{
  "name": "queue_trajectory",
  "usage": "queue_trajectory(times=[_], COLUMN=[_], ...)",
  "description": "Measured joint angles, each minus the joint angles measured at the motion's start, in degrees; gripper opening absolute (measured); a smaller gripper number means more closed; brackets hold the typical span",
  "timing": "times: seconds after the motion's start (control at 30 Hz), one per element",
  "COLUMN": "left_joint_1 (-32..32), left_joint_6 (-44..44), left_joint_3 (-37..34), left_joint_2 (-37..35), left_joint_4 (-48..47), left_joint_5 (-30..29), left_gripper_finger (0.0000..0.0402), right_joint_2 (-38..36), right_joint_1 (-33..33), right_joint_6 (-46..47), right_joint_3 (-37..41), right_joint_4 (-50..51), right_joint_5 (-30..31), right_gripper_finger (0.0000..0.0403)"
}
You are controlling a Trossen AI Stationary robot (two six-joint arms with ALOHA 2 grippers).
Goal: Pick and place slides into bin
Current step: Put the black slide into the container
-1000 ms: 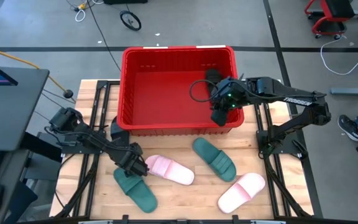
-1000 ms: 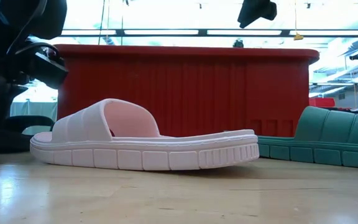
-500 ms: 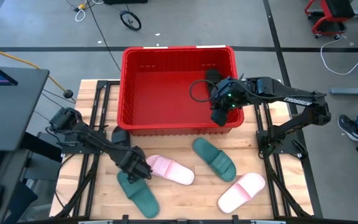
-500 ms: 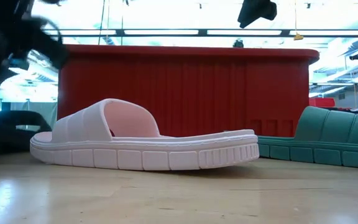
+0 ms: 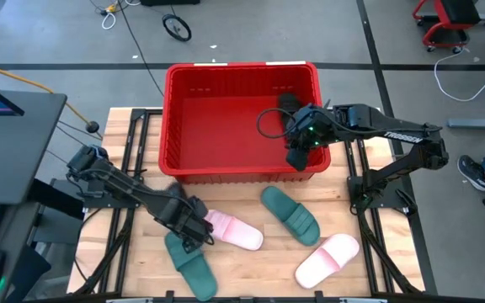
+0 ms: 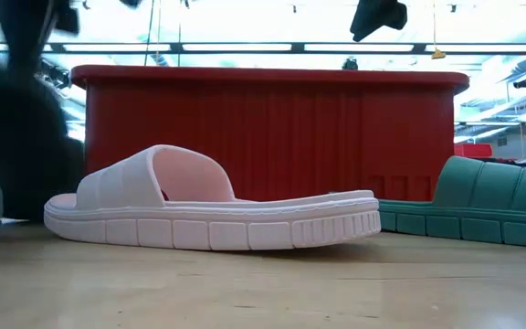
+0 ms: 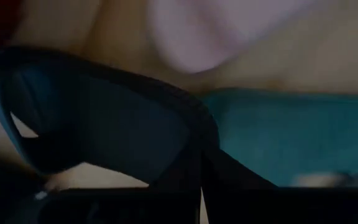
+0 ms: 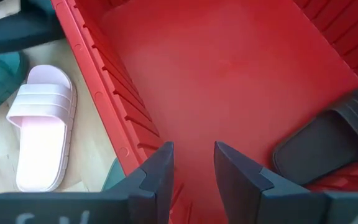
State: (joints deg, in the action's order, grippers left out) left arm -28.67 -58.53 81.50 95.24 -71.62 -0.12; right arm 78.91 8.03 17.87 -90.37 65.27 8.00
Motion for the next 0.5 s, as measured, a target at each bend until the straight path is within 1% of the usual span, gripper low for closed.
queue_trajectory(times=[0.1, 0.2, 0.33, 0.4, 0.5], left_joint_1=[0.6, 1.9, 5.1, 7.1, 9.6], left_joint_6=[2.6, 5.6, 7.4, 9.7, 16.3], left_joint_3=[8.6, 18.8, 31.8, 37.8, 46.0], left_joint_2=[0.0, 0.0, -0.1, -0.1, -0.1], left_joint_4=[-0.4, -3.9, -9.1, -8.9, -6.1], left_joint_5=[1.8, 0.7, -5.8, -8.5, -13.0], left_gripper_finger=[0.0001, 0.0001, 0.0001, 0.0001, 0.0001], right_joint_2=[0.0, 0.0, 0.0, 0.0, 0.0], right_joint_1=[0.0, 0.0, 0.0, -0.4, -1.7], right_joint_6=[0.0, 0.0, 0.1, 0.4, 0.4], right_joint_3=[0.0, 0.0, 0.0, 0.0, 0.0], right_joint_4=[0.0, 0.0, 0.0, 0.0, 0.9], right_joint_5=[0.0, 0.0, 0.0, 0.0, 0.0], right_gripper_finger=[0.0119, 0.0119, 0.0119, 0.0119, 0.0119])
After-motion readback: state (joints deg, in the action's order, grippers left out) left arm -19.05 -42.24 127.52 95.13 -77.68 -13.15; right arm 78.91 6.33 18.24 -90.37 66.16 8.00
